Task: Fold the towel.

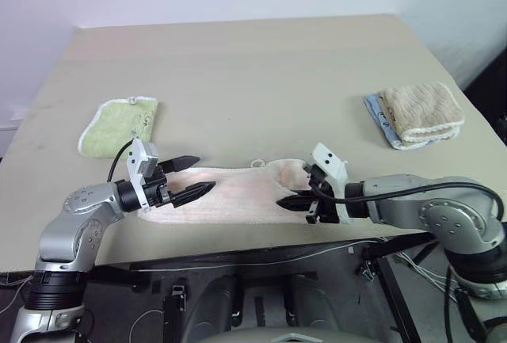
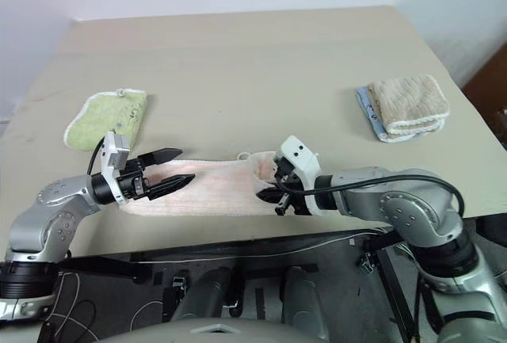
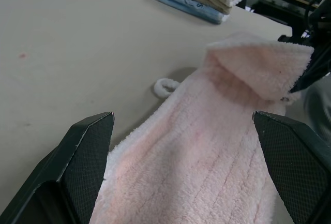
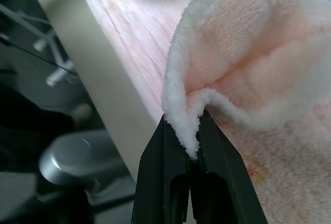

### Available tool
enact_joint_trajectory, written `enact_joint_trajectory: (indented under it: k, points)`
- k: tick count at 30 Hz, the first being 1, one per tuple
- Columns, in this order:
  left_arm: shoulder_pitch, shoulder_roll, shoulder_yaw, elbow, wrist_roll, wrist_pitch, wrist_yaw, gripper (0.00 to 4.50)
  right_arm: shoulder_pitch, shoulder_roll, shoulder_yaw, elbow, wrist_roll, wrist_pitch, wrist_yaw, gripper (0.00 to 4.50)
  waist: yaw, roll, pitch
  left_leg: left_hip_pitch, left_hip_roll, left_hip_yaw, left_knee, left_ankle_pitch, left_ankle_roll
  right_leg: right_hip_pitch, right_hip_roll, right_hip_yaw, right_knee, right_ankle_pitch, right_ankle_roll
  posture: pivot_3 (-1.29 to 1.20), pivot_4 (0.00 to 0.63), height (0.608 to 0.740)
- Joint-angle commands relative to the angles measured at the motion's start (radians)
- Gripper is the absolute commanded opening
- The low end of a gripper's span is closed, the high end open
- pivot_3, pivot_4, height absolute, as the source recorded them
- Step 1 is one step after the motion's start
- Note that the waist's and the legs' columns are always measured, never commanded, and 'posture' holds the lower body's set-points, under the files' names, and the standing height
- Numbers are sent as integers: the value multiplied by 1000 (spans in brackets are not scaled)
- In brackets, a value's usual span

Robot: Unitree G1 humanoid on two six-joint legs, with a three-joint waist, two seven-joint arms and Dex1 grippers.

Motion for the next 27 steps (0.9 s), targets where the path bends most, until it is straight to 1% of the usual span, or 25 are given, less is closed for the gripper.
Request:
enact_joint_trajectory:
  k: [1, 4, 6, 7, 8, 9, 10, 13, 14, 15, 17, 18, 20, 22, 23, 25, 26, 27]
  points:
    - [-1, 12, 18, -25, -2, -22, -5, 4500, -24, 24, -28, 5, 10, 17, 5, 27, 1, 0, 0, 0, 0, 0, 0, 0, 0, 0, 0, 0, 0, 0, 0, 0, 150, 740]
    - [-2, 13, 22, -18, -1, -26, -8, 4500, -24, 32, -27, -7, 25, 18, 41, 710, 1, 0, 0, 0, 0, 0, 0, 0, 0, 0, 0, 0, 0, 0, 0, 0, 150, 740]
    - [1, 14, 23, -15, 0, -29, -11, 4500, -21, 30, -25, -18, 26, 22, 56, 1304, 0, 0, 0, 0, 0, 0, 0, 0, 0, 0, 0, 0, 0, 0, 0, 0, 150, 740]
    - [2, 15, 24, -14, 1, -31, -12, 4500, -18, 28, -23, -23, 25, 24, 63, 1743, 0, 0, 0, 0, 0, 0, 0, 0, 0, 0, 0, 0, 0, 0, 0, 0, 150, 740]
    - [3, 15, 25, -14, 1, -32, -12, 4500, -16, 27, -22, -25, 24, 26, 68, 1953, 0, 0, 0, 0, 0, 0, 0, 0, 0, 0, 0, 0, 0, 0, 0, 0, 150, 740]
    - [3, 16, 26, -13, 2, -34, -13, 4500, -12, 24, -24, -32, 28, 24, 78, 2315, 0, 0, 0, 0, 0, 0, 0, 0, 0, 0, 0, 0, 1, 0, 0, 0, 150, 740]
    - [3, 16, 26, -12, 1, -34, -13, 4500, -7, 22, -27, -37, 32, 23, 87, 2764, 0, 0, 0, 0, 0, 0, 0, 0, 0, 0, 0, 0, 1, 0, 0, 0, 150, 740]
    - [-4, 21, 36, -10, -19, -16, -16, 4500, 28, 44, -143, -11, 122, -19, 104, 3640, 2, 0, 0, 0, 0, 0, 0, 0, 0, 0, 0, 0, 1, 0, 0, 0, 150, 740]
    - [-13, 16, 48, -15, -41, -6, -12, 4500, 41, 38, -192, 8, 151, -28, 113, 4035, 2, 0, 0, 0, 0, 0, 0, 0, 0, 0, 0, 0, 1, 0, 0, 0, 150, 740]
    - [-27, 10, 57, -19, -61, 5, -7, 4500, 53, 22, -219, 17, 150, -37, 130, 4035, 1, 0, 0, 0, 0, 0, 1, 0, 0, 0, 0, 0, 1, 0, 0, 0, 150, 740]
    - [-62, -1, 63, -31, -96, 32, 7, 4500, 78, 1, -241, 19, 85, -94, 158, 4035, 6, 0, 0, 0, 0, 0, 1, 0, 0, 1, 0, 0, 1, 0, 0, 0, 150, 740]
    - [-79, -6, 61, -38, -112, 45, 8, 4320, 86, 9, -253, 30, 66, -122, 159, 3872, 6, 0, 0, 0, 0, 0, 2, 0, 0, 1, 0, -1, 1, 0, 0, 0, 150, 740]
    - [-113, -17, 35, -63, -139, 71, -4, 3890, 110, 14, -253, 33, 20, -191, 202, 3376, 4, 0, 0, 1, 0, 0, 2, 0, 0, 2, 0, -1, 1, 1, 1, 0, 150, 740]
    - [-138, -27, 0, -76, -141, 82, -18, 3194, 128, 26, -235, 42, -44, -255, 217, 2705, 2, 0, 0, 1, 0, 0, 2, 0, 0, 2, 0, -1, 1, 1, 1, 0, 150, 740]
    - [-151, -33, -22, -75, -130, 77, -29, 2926, 133, 48, -234, 57, -69, -286, 207, 2446, 2, 0, 0, 1, 0, 0, 2, 0, 0, 2, 0, -1, 1, 1, 2, 0, 150, 740]
    - [-187, -54, -67, -54, -100, 49, -47, 2110, 142, 86, -240, 84, -100, -333, 203, 1612, 0, 0, 0, 1, -1, 0, 2, 1, 1, 1, 0, -1, 2, 2, 4, 0, 150, 740]
    - [-207, -65, -90, -40, -85, 39, -55, 1895, 147, 103, -244, 93, -110, -355, 207, 1415, 0, 0, 0, 1, -1, 0, 2, 1, 1, 1, 1, -1, 3, 2, 4, 0, 150, 740]
    - [-221, -72, -104, -30, -75, 32, -60, 1488, 151, 115, -246, 98, -120, -370, 212, 986, 1, 0, 0, 1, -1, 0, 2, 1, 1, 1, 1, -1, 3, 2, 4, 0, 150, 740]
